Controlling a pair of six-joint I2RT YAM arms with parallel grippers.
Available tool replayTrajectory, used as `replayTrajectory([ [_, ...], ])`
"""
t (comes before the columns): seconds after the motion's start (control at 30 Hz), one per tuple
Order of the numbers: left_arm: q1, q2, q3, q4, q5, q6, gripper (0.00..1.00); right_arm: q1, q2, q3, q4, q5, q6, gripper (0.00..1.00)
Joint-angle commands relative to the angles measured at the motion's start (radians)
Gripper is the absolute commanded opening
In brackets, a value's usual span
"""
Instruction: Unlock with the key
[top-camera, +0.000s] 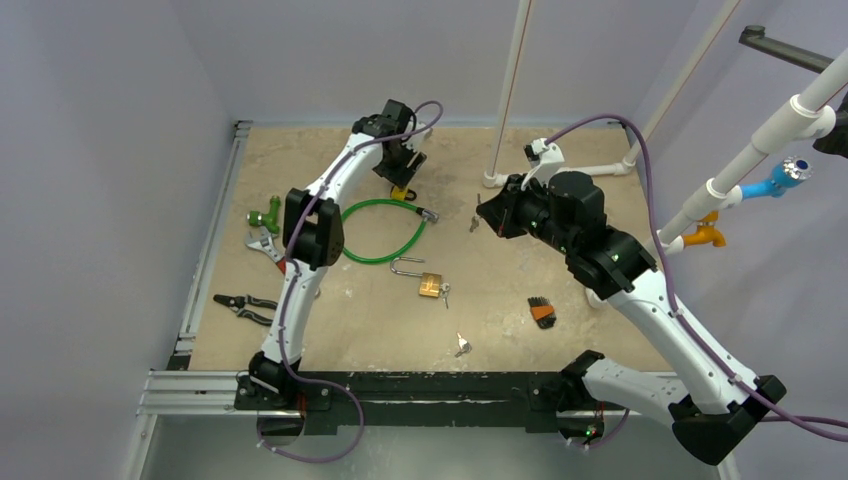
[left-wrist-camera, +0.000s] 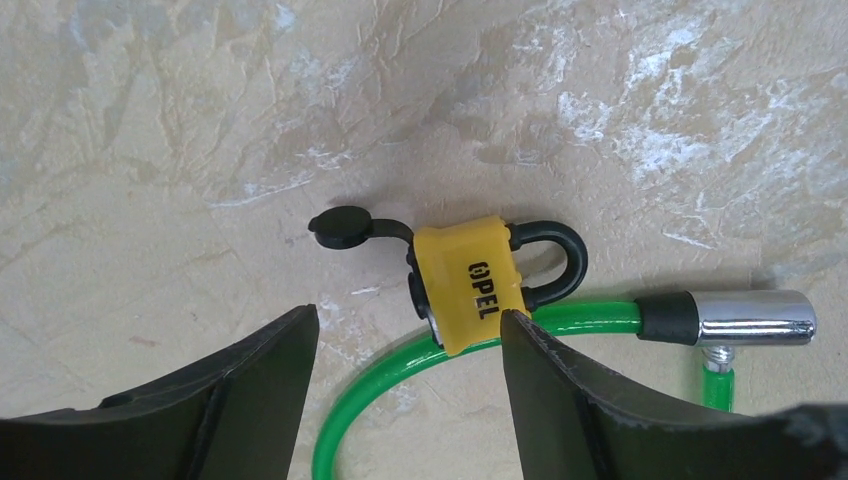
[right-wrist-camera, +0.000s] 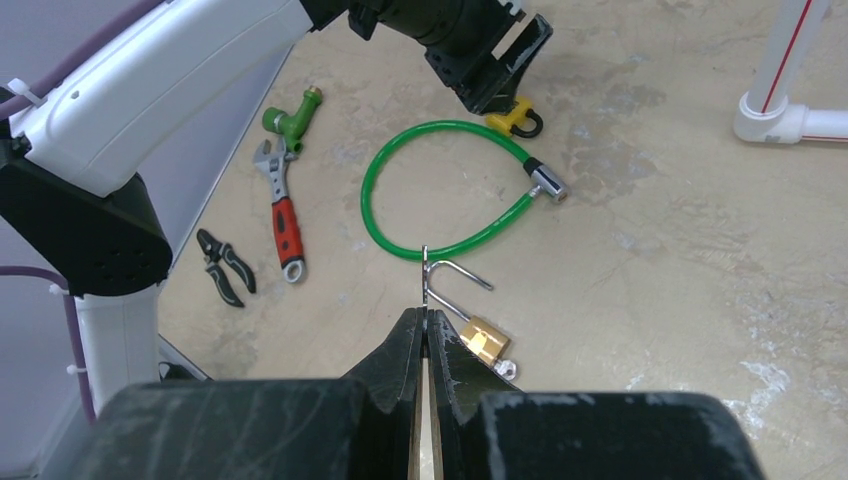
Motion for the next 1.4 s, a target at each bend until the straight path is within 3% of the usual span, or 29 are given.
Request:
replayTrajectory([
  [0.0,-0.01,0.036,0.012,-0.023,0.003,-0.034,0.66,-0.003,-0.009,0.001,0.056,-0.008,-0.003,0.0],
  [0.53,-0.026,0.053,0.037,-0.019,0.046,-0.062,0.61,-0.003,-0.012,-0.016,0.077,-0.024,0.009,0.0],
  [1.03,-0.031,0.047,0.037,-0.012,0.067,-0.096,0.64,-0.003,-0.011,-0.008,0.075,-0.018,0.005,0.0],
  [1.37,-0.033,0.059,-0.005,0.053,-0.034,-0.009,0.35,-0.003,-0.006,-0.002,0.08,-0.033,0.004,0.0],
])
